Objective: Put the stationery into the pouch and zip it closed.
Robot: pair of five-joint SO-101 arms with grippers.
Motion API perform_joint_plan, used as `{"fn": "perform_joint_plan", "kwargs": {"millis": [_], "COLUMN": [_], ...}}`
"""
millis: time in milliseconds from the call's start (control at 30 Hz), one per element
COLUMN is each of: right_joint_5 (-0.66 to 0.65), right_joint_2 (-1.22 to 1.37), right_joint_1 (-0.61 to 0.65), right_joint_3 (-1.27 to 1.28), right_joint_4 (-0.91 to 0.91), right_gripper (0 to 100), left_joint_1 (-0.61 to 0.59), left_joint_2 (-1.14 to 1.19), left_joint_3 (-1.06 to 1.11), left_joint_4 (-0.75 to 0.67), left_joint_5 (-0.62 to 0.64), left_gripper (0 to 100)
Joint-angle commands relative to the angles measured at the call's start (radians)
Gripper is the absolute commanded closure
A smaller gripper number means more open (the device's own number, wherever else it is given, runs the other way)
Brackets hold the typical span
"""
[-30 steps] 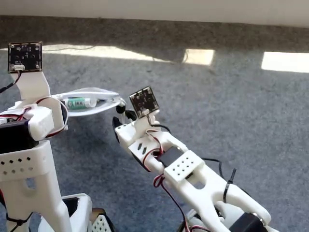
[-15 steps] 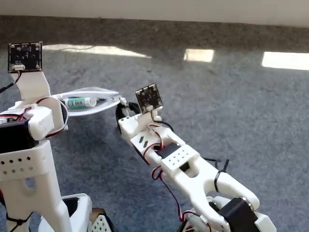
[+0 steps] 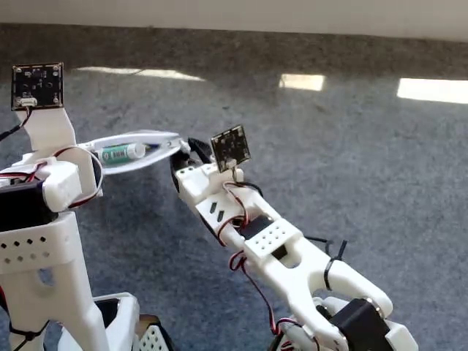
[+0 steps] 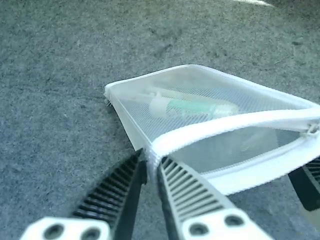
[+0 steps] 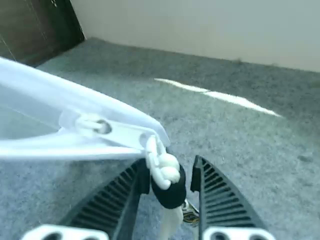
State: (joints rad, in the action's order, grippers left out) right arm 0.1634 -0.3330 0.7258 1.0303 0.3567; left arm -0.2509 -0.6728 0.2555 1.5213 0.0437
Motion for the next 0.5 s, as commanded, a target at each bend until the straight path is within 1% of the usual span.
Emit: {"fn": "perform_joint_plan", "kwargs": {"millis": [0,200,267,400,467], "right_joint_5": [-0.008,-0.008,-0.008,-0.008,-0.009], "right_joint_2": [-0.008,-0.002,-0.007,-0.008,-0.010], "right_joint_1": [-0.012,-0.015,-0.015,-0.015,-0.015], "right_joint_3": [-0.018,-0.016,-0.016,-0.013,-0.012], "right_joint_4": [0.059,0.054,0.054,0.054,0.053], "right_gripper": [86.4,86.7,89.6,99.7,99.1], "left_joint_1": [0.021,0.021,0.021,0.021,0.021], "left_joint_2": [0.021,0.021,0.021,0.021,0.021], "left_joint_3": [-0.002,-0.002,-0.002,-0.002,-0.002], "left_joint_4": [-0.002,0.000,0.000,0.003,0.003], "left_joint_5": [-0.008,-0.009,-0.009,-0.009,-0.009], "left_gripper": [99,99,99,99,99]}}
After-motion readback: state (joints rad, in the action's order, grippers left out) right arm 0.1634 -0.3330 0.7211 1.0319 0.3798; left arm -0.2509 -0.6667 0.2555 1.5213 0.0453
